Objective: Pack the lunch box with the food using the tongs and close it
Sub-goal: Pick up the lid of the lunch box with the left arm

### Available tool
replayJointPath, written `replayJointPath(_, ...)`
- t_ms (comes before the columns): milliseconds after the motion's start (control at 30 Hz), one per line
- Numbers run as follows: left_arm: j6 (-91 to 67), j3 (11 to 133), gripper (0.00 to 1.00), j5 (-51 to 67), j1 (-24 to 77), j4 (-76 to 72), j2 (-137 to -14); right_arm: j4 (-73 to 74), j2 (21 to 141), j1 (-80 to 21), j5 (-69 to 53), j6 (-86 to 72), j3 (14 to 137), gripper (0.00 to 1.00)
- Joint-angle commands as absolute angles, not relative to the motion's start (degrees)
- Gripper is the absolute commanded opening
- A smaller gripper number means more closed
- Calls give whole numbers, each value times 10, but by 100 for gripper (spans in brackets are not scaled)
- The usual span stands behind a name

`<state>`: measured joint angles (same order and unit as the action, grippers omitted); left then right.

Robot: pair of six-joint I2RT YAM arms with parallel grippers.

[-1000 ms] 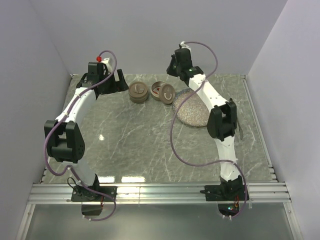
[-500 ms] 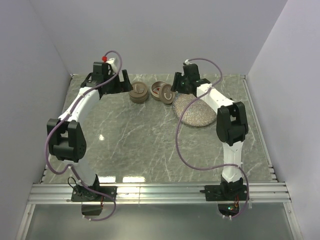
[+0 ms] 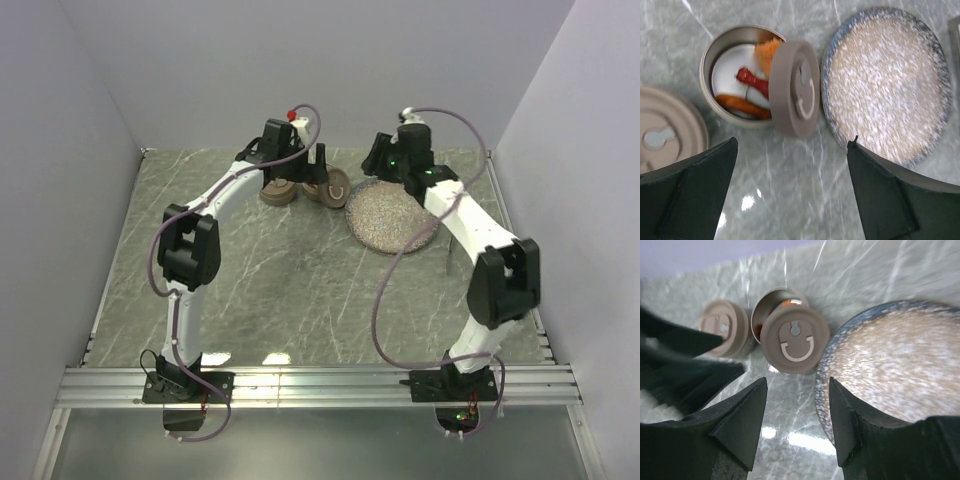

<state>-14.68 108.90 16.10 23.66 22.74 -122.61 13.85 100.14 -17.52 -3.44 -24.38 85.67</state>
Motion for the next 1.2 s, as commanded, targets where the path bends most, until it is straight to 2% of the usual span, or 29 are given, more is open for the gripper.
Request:
replayJointPath(0,-148,1120,97,130,253,178,-1251,108,927,-158,-29,-236,818,60)
replayJointPath(233,-162,1123,93,136,257,129,-1285,114,843,-125,-46,-221,763,59)
replayJointPath(567,-172,1169,91,126,260,114,-1337,106,832,-91,-78,-226,762,59)
replayJointPath(800,-177,1185,84,130,261,111,-1357,108,838,-91,-85,-226,769,58)
replayJointPath(1000,-179,1188,67,129,260,109,-1365,108,838,-91,-87,-226,768,58)
replayJointPath(1067,-180,1188,66,129,260,109,-1368,108,836,-91,-88,-224,768,58)
replayJointPath(1133,-182,1188,60,127,260,108,-1369,110,834,-91,-86,-222,768,57)
replayJointPath(1167,-183,1188,54,127,260,106,-1370,109,832,-91,-84,-221,768,57)
